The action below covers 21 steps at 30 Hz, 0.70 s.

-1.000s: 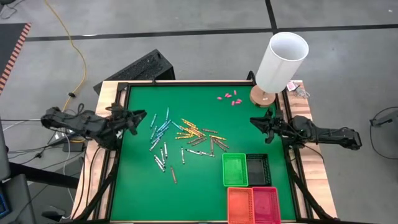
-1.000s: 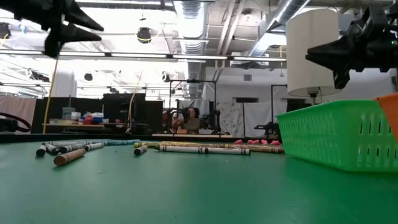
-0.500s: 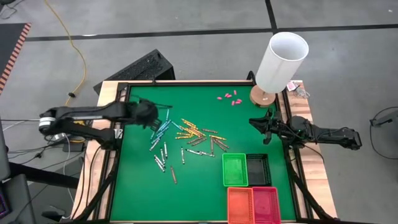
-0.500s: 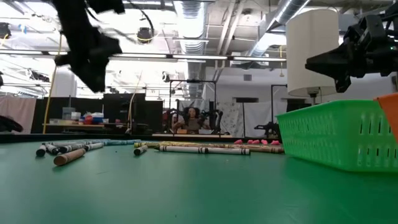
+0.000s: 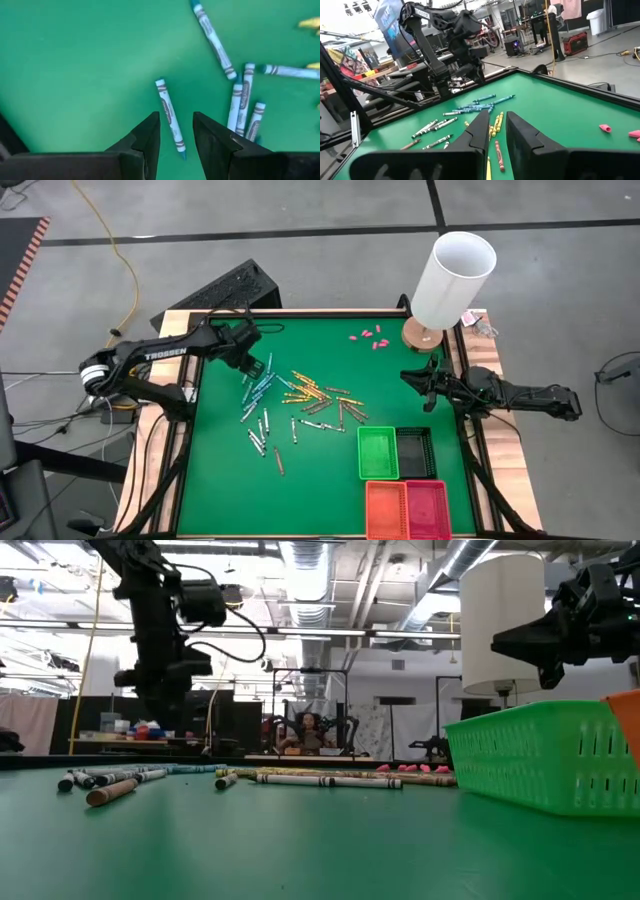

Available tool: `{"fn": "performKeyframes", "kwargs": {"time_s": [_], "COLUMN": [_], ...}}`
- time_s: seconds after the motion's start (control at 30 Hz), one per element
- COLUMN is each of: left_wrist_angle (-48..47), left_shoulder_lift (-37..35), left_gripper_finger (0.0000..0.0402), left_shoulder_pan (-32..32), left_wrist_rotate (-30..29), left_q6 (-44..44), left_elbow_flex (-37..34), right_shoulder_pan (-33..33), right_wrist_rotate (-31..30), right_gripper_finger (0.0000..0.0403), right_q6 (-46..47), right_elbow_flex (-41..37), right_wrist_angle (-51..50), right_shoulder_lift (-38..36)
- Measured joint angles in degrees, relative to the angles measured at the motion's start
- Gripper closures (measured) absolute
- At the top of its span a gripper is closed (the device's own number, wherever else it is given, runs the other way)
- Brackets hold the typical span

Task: Sort crayons
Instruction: Put the blue crayon into the black bin

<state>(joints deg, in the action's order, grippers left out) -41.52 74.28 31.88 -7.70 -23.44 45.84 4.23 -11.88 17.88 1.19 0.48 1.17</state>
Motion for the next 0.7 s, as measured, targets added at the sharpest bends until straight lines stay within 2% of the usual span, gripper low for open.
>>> {"fn": "performKeyframes", "kwargs": {"time_s": [0.37,0.7], "left_wrist_angle": [6.4,8.2], "left_shoulder_lift": [1.8,1.7], "left_gripper_finger": [0.0296,0.0288], "left_shoulder_pan": [-0.1,-0.4], "left_wrist_rotate": [-0.1,0.4], "left_q6": [-0.9,1.1], "left_elbow_flex": [-6.5,-6.9], "right_shoulder_pan": [0.0,0.0], "right_wrist_rotate": [0.0,0.0], "right_gripper_finger": [0.0335,0.0335], "right_q6": [-0.4,-0.4], "right_elbow_flex": [0.0,0.0], "right_wrist_angle": [0.0,-0.1], "right_shoulder_lift": [0.0,0.0]}}
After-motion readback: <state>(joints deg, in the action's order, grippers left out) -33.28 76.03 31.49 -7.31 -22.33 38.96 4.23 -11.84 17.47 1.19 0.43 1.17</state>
